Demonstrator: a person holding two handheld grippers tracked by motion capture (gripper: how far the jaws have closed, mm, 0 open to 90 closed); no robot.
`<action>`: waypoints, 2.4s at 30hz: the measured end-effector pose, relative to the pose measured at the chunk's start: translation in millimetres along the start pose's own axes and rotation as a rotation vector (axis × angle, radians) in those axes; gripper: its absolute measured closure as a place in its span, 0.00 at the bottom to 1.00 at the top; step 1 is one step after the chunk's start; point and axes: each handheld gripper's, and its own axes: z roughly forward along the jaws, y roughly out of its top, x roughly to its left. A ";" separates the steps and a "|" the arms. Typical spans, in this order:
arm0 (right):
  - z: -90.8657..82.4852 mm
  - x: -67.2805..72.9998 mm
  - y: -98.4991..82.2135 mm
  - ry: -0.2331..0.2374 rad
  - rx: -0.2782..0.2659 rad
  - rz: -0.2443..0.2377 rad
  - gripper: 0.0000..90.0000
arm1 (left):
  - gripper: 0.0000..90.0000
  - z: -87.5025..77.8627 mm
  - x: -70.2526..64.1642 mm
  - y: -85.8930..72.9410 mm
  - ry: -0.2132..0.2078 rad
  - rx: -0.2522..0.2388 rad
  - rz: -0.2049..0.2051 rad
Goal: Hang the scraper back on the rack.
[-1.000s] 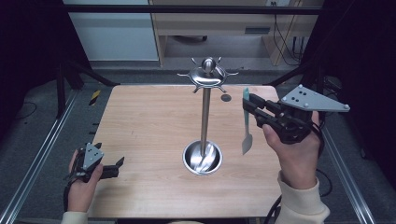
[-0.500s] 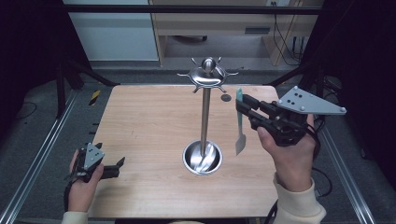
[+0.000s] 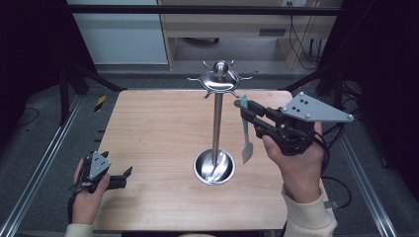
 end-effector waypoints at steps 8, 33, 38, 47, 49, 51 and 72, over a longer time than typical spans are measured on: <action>4.9 1.5 -0.6 -0.006 0.013 0.003 0.82 | 0.02 -0.6 0.4 -0.3 -0.001 0.000 -0.001; 17.1 0.3 -2.0 -0.001 0.017 0.023 0.82 | 0.02 -0.2 -0.2 -0.9 0.001 0.006 0.008; 18.7 0.4 -2.3 -0.003 0.013 0.027 0.82 | 0.02 0.1 -0.8 -0.8 -0.003 0.009 0.011; 21.2 0.5 -3.0 -0.003 0.006 0.035 0.82 | 0.02 -0.4 -0.3 -1.2 -0.003 0.010 0.010; 22.1 0.6 -3.3 -0.003 0.008 0.036 0.82 | 0.02 -0.4 -0.3 -1.2 -0.003 0.010 0.010; 22.5 0.4 -3.6 -0.004 0.009 0.032 0.82 | 0.02 -0.4 -0.4 -1.2 -0.004 0.010 0.010; 26.1 1.5 -6.2 -0.012 -0.004 0.045 0.82 | 0.02 -0.5 -1.5 -1.0 -0.006 0.008 0.012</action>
